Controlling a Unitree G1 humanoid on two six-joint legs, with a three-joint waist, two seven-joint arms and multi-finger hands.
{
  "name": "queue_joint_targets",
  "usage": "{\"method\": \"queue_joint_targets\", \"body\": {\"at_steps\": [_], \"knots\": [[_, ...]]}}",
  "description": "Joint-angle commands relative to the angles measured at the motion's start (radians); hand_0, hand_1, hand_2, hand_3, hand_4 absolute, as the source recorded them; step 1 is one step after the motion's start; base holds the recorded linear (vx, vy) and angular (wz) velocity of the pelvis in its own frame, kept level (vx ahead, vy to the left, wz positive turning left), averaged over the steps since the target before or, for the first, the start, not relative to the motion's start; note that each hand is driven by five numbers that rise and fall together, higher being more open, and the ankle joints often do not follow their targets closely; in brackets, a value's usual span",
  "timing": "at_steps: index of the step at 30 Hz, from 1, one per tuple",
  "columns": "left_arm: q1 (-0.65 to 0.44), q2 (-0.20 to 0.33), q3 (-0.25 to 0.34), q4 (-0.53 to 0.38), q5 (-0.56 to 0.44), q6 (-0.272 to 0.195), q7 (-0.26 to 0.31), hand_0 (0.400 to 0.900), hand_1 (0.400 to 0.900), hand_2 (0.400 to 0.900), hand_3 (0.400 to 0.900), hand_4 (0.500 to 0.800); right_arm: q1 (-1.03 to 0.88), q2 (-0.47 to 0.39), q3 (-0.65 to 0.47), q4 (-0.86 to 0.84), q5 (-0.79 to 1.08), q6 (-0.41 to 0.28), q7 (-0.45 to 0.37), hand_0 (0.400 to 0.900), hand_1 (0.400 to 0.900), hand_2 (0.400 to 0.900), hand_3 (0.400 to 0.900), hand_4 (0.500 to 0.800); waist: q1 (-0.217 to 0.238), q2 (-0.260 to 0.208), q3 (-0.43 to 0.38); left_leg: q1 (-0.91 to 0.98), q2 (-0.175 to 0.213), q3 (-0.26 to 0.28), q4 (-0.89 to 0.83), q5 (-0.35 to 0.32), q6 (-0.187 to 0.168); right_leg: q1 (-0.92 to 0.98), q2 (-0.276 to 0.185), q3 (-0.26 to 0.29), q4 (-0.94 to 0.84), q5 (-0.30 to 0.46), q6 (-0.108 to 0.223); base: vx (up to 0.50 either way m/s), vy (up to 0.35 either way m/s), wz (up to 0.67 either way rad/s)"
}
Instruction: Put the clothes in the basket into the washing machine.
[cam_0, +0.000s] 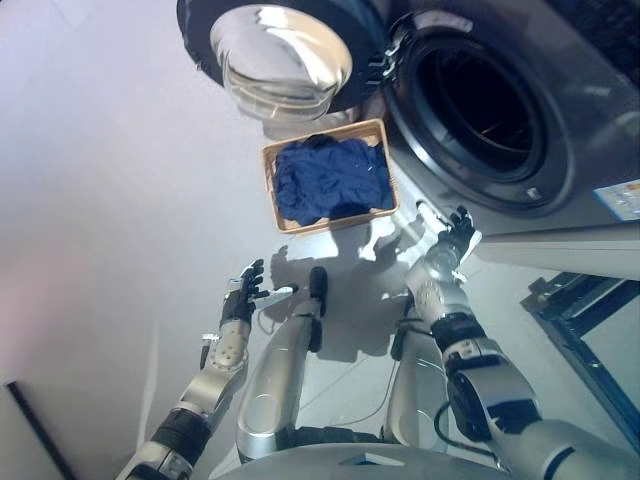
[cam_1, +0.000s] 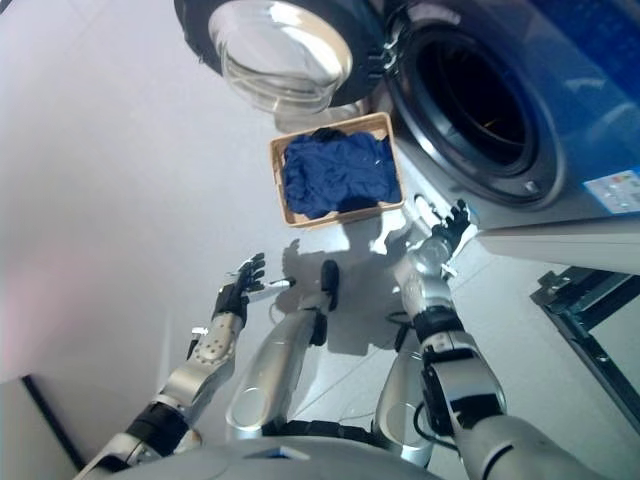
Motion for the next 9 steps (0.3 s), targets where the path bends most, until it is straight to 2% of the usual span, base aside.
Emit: {"method": "queue_joint_targets", "body": {"at_steps": [1,5,9], "knots": [[0.071,0.006,0.071,0.002,0.087,-0.033,-0.037,0.9,0.9,0.9,0.9,0.8,0.047,-0.123,0.002,0.108,-0.06,0.028,0.151,0.9,0.9,0.9,0.9,0.8,0.019,0.029,-0.076,0.108,0.006,-0.057,-0.106,-0.055,-0.025,0.084,0.043,-0.071,0.056,-0.065,0.011,0.09,-0.076,0.08],[0.08,0.004,0.097,0.04,0.112,-0.035,-0.058,0.9,0.9,0.9,0.9,0.8,0.099,-0.141,-0.023,0.244,-0.12,0.058,0.17,0.9,0.9,0.9,0.9,0.8,0.022,0.018,-0.11,0.155,0.015,-0.068,-0.161,-0.03,-0.03,0.13,0.056,-0.09,0.018,-0.057,0.013,0.08,-0.079,0.09],[0.111,0.017,0.135,0.053,0.136,-0.043,-0.119,0.9,0.9,0.9,0.9,0.8,0.19,-0.173,-0.027,0.382,-0.272,0.115,0.218,0.9,0.9,0.9,0.9,0.8,0.023,0.0,-0.164,0.229,0.029,-0.074,-0.215,-0.021,-0.036,0.2,0.077,-0.112,-0.016,-0.066,0.014,0.1,-0.086,0.07]]}}
